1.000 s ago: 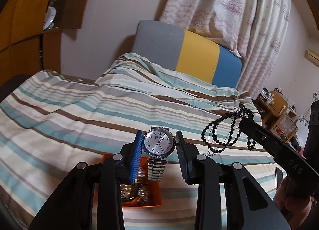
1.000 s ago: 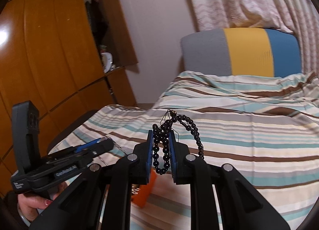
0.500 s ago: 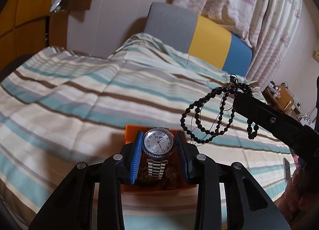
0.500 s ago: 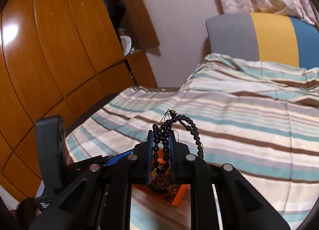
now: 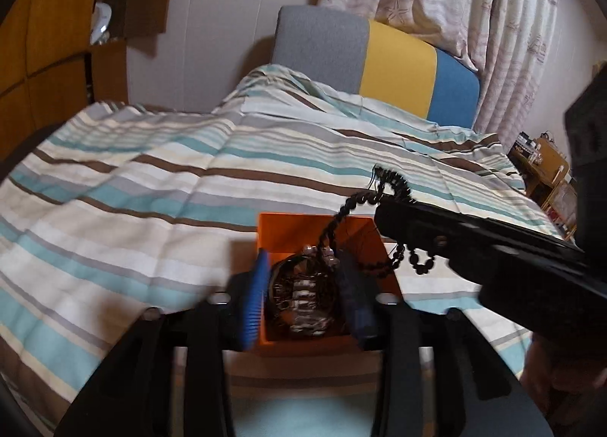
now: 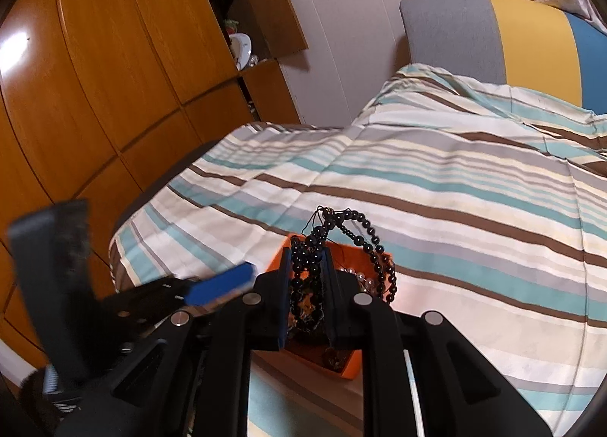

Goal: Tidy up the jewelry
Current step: 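Open the left gripper over the orange box while the right gripper releases the beads into it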

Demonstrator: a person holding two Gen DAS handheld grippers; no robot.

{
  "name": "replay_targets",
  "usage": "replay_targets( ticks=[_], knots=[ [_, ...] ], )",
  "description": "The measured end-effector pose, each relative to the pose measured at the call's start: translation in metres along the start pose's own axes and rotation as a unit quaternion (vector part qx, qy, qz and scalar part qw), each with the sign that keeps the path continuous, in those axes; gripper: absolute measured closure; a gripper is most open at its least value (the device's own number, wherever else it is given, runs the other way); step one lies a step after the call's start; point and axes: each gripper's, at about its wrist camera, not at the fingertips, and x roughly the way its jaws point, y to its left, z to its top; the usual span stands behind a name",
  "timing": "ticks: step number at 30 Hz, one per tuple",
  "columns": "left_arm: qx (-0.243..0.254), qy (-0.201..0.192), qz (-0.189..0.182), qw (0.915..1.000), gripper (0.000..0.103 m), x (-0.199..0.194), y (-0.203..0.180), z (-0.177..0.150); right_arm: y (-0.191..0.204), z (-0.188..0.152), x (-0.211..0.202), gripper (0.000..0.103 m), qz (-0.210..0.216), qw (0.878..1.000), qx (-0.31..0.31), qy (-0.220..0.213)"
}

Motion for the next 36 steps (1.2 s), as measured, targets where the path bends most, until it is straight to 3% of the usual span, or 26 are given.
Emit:
replay_targets(
  ticks=[1, 6, 9, 15, 17, 19, 21, 22, 27, 31, 36],
  knots=[
    [0.002, -0.008, 0.007, 0.9999, 0.047, -0.006, 0.002, -0.003, -0.001, -0.002, 0.004, 0.089, -0.003, 1.000, -0.002, 0.005],
    [-0.033, -0.013, 0.031, 0.9989, 0.046, -0.021, 0.021, -0.012, 0.001, -0.009, 0.025, 0.089, -0.007, 0.999, -0.014, 0.029],
    [-0.074, -0.017, 0.047, 0.9960, 0.033, -0.029, 0.036, -0.014, 0.006, -0.016, 0.039, 0.089, -0.004, 0.998, -0.026, 0.048],
    [-0.101, -0.021, 0.054, 0.9932, 0.033, -0.034, 0.046, -0.012, 0.006, -0.028, 0.060, 0.086, -0.010, 0.996, -0.033, 0.086],
    [-0.099, -0.020, 0.055, 0.9934, 0.032, -0.033, 0.044, -0.012, 0.006, -0.029, 0.060, 0.083, -0.012, 0.996, -0.035, 0.085],
    [-0.098, -0.017, 0.058, 0.9934, 0.021, -0.032, 0.042, -0.012, 0.010, -0.029, 0.056, 0.077, -0.025, 0.995, -0.051, 0.078],
    [-0.101, -0.016, 0.063, 0.9928, 0.019, -0.031, 0.041, -0.013, 0.012, -0.027, 0.051, 0.062, -0.025, 0.996, -0.056, 0.070],
    [-0.101, -0.013, 0.062, 0.9929, 0.019, -0.030, 0.041, -0.014, 0.013, -0.027, 0.049, 0.060, -0.028, 0.996, -0.059, 0.066],
    [-0.100, -0.002, 0.070, 0.9925, 0.019, -0.025, 0.038, -0.016, 0.014, -0.028, 0.040, 0.059, -0.036, 0.995, -0.064, 0.060],
    [-0.104, 0.002, 0.091, 0.9903, 0.011, -0.025, 0.040, -0.018, 0.014, -0.029, 0.035, 0.057, -0.048, 0.995, -0.071, 0.052],
    [-0.111, 0.016, 0.109, 0.9876, 0.011, -0.022, 0.046, -0.022, 0.014, -0.030, 0.040, 0.056, -0.088, 0.991, -0.096, 0.043]
  ],
)
